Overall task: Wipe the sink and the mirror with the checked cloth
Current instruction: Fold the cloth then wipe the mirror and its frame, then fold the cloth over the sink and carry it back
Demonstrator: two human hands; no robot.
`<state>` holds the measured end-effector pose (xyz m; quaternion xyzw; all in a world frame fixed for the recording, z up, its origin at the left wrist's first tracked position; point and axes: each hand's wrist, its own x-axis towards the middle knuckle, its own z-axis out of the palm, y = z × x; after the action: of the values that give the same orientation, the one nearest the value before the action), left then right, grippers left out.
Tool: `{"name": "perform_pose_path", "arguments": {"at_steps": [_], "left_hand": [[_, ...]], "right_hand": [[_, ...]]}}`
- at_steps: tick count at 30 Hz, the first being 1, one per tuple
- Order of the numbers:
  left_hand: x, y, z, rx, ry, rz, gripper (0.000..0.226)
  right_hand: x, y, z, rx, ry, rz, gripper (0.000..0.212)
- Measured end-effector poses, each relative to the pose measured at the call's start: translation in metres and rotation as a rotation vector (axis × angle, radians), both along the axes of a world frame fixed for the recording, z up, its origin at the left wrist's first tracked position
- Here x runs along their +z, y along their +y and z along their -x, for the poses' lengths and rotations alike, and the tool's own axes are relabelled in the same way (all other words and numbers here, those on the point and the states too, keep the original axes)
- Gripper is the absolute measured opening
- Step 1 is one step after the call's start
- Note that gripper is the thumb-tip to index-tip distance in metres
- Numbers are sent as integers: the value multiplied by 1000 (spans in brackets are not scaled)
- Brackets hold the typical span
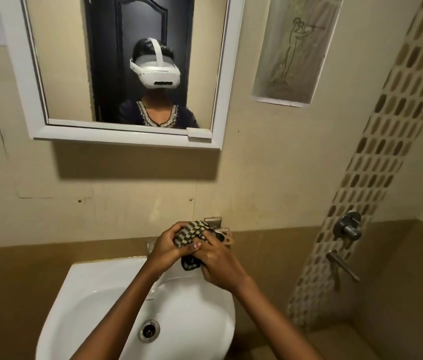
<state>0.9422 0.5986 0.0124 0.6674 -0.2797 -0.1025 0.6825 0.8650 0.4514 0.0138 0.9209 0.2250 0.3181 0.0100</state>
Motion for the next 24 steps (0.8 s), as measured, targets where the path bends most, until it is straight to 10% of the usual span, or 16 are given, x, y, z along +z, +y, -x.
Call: {"name": "perform_pose_path", "arguments": {"at_steps": [5,9,13,20,24], "left_hand": [[-18,17,0,-18,-117,-203,27],[-14,32,-1,-88,-247,-399,9],[2,40,4,-217,-281,-518,8],[15,41,5,-299,-282,-603,3],[12,26,11,-374,-318,-647,26]], "right_hand": [[-10,2,21,124,340,-221,39],[-13,3,24,57,232,-504,28],[-18,7,21,-252,492,-618,62],[-21,19,52,-154,735,-1126,14],[-19,9,79,-241,650,-995,22]]}}
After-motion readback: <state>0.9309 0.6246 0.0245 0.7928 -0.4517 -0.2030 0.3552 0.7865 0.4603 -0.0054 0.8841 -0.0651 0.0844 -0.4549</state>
